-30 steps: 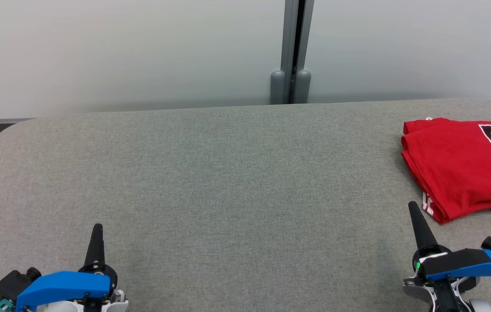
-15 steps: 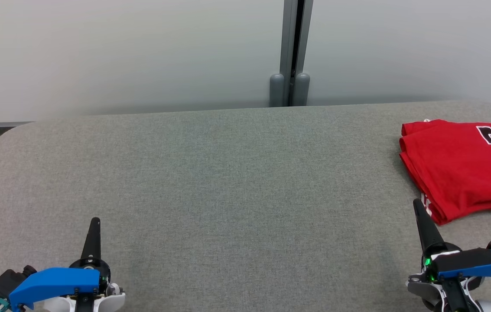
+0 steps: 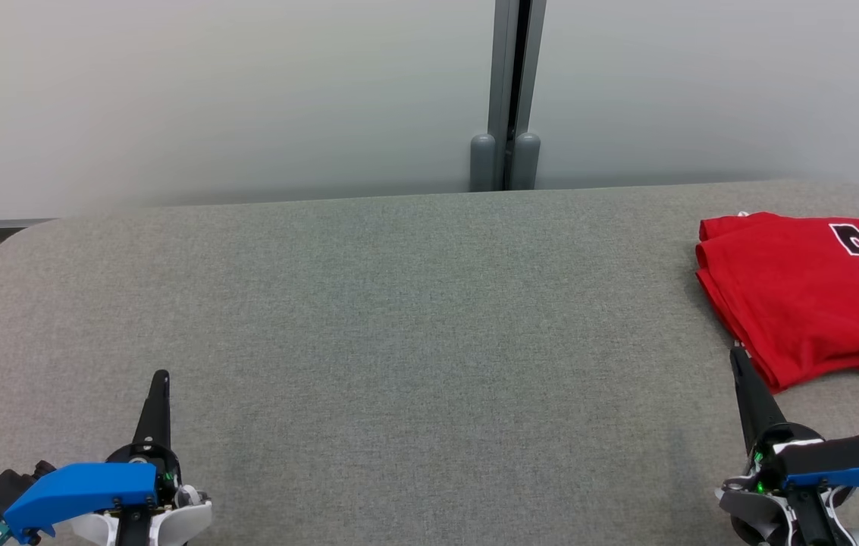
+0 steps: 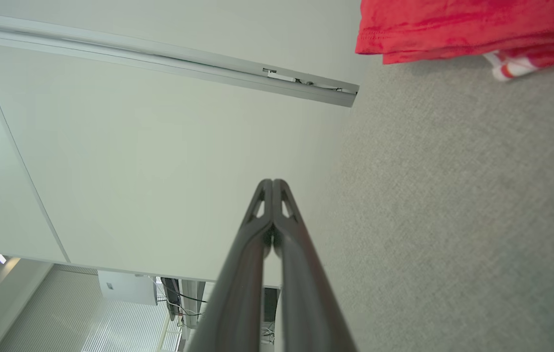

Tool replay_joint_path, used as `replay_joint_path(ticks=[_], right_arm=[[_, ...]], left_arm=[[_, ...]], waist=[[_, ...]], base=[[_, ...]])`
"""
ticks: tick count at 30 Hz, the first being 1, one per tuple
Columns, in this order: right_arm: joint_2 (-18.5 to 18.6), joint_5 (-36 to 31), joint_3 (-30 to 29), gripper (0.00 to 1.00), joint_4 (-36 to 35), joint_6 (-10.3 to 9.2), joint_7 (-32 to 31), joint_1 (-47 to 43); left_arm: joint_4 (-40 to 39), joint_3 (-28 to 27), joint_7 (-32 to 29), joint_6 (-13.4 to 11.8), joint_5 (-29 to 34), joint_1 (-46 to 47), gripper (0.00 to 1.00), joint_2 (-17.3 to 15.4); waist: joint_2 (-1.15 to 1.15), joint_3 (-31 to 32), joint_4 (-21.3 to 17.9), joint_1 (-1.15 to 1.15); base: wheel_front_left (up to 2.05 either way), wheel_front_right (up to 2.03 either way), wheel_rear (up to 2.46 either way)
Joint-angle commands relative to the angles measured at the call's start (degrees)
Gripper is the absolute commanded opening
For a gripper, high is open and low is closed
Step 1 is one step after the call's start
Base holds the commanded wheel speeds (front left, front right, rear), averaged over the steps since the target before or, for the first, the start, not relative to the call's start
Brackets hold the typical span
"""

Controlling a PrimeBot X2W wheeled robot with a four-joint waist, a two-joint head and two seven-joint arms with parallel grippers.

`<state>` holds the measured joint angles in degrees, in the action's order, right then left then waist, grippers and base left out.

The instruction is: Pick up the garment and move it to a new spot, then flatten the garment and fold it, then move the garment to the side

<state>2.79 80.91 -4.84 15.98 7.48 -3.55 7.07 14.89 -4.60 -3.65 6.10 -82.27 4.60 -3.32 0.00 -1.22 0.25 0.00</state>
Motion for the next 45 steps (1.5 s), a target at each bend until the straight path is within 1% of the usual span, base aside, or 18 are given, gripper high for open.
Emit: replay_joint_path(ticks=[1,28,45], right_arm=[[0.14,0.90,-0.26,0.00,-0.56,0.02,-0.42,-0.49],[0.16,11.85,-1.89,0.00,-2.18,0.02,-3.22,-1.27],[0.16,11.58,-1.83,0.00,-2.14,0.02,-3.18,-1.24]], left_arm=[[-0.43,-0.22,-0.30,0.42,-0.71,0.98,0.00,-0.02],[-0.99,-2.17,-3.17,1.70,-10.42,2.01,0.00,0.54],[-0.96,-2.11,-3.11,1.56,-10.19,1.91,0.00,0.52]], waist=[[0.00,0.02,-0.01,0.00],[0.00,1.04,-0.25,0.00],[0.00,1.04,-0.25,0.00]], base=[[0.00,0.00,0.00],[0.00,0.00,0.00],[0.00,0.00,0.00]])
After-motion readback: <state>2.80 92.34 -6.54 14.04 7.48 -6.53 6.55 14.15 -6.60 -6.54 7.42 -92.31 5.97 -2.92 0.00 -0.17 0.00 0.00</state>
